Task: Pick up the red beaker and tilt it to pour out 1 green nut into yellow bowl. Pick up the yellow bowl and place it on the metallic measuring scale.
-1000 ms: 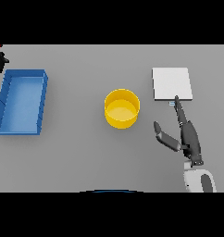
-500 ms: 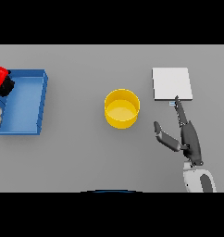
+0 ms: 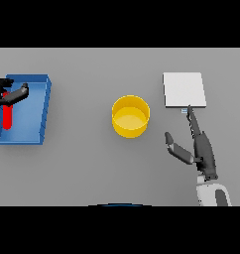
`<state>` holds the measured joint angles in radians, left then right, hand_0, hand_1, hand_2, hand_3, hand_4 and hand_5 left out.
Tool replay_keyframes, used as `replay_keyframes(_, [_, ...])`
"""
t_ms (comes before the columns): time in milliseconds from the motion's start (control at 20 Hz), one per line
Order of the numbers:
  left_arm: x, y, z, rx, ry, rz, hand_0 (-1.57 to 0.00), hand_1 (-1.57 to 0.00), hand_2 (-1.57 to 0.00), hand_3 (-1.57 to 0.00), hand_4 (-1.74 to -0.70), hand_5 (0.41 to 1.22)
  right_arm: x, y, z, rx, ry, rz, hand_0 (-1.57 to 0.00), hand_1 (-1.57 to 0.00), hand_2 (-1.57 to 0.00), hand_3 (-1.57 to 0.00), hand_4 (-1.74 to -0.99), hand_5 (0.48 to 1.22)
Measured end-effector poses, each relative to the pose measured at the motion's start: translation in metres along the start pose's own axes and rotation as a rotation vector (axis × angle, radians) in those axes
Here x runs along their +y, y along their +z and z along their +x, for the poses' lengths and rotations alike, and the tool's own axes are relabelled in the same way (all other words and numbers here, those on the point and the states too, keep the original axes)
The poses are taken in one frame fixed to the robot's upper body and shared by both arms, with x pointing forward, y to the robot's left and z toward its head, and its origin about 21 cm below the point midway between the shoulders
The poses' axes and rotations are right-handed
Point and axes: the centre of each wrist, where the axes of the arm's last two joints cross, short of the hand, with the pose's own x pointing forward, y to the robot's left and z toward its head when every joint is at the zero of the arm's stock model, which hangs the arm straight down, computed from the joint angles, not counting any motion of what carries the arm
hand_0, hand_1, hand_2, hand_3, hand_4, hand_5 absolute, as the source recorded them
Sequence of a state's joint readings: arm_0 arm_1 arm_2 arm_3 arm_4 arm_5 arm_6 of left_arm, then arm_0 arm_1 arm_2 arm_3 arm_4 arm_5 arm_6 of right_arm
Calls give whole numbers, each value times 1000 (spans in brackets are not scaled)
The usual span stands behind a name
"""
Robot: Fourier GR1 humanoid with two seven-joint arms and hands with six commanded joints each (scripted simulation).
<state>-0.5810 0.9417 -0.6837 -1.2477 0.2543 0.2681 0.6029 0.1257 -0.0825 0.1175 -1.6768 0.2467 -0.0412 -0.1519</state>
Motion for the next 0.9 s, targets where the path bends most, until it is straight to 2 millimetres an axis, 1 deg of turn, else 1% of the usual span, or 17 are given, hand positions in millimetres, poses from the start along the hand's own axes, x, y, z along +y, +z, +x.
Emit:
replay_keyframes(100, [4,-3,1,4,14,-8,-195,-158,-160,-151,-802,679,3,-1,1,1,1,1,1,1,1,1,-1188,668])
replay_keyframes(200, [0,-3,1,-23,29,4,-124,-100,-102,-96,-791,674,2,0,4,7,5,4,1,1,1,1,-1193,660])
replay_keyframes(300, [7,-5,4,-46,47,35,-79,-64,-65,-61,-783,674,3,-1,5,19,32,3,1,1,1,1,-1195,660])
replay_keyframes(350, [7,-3,3,-57,58,35,-63,-51,-52,-49,-785,674,3,-2,5,21,54,5,1,1,1,1,-1203,660])
replay_keyframes(400, [7,-6,4,-63,69,40,-50,-41,-41,-39,-786,671,2,-7,8,23,81,-2,1,1,1,1,-1198,662])
replay_keyframes(450, [4,-6,8,-80,81,37,-40,-32,-33,-31,-781,674,3,-6,8,26,89,17,1,1,1,1,-1175,677])
replay_keyframes(500, [7,-5,4,-87,78,49,-32,-26,-26,-24,-780,679,1,-10,9,-3,89,53,1,1,1,1,-1162,694])
replay_keyframes(550, [5,-6,6,-83,81,49,-25,-20,-21,-19,-776,685,4,-14,11,-19,96,96,1,1,1,1,-1180,708])
replay_keyframes(650, [2,-2,6,-81,85,35,-16,-13,-13,-12,-781,700,-1,-24,17,-69,167,164,1,1,1,1,-1221,709])
replay_keyframes(700, [1,-4,7,-80,88,32,-12,-10,-10,-9,-786,704,-4,-31,24,-94,199,208,1,1,1,1,-1234,707])
replay_keyframes(750, [-2,-4,6,-80,90,28,-10,-8,-8,-7,-790,707,-3,-36,28,-96,239,252,1,1,1,1,-1255,700])
replay_keyframes(800, [0,-6,5,-74,89,32,-8,-6,-6,-6,-792,709,-3,-41,29,-86,296,291,1,1,1,1,-1268,691])
replay_keyframes(900, [2,-7,10,-92,90,30,-5,-3,-4,-3,-795,709,-2,-55,41,-108,437,356,1,1,1,1,-1282,677])
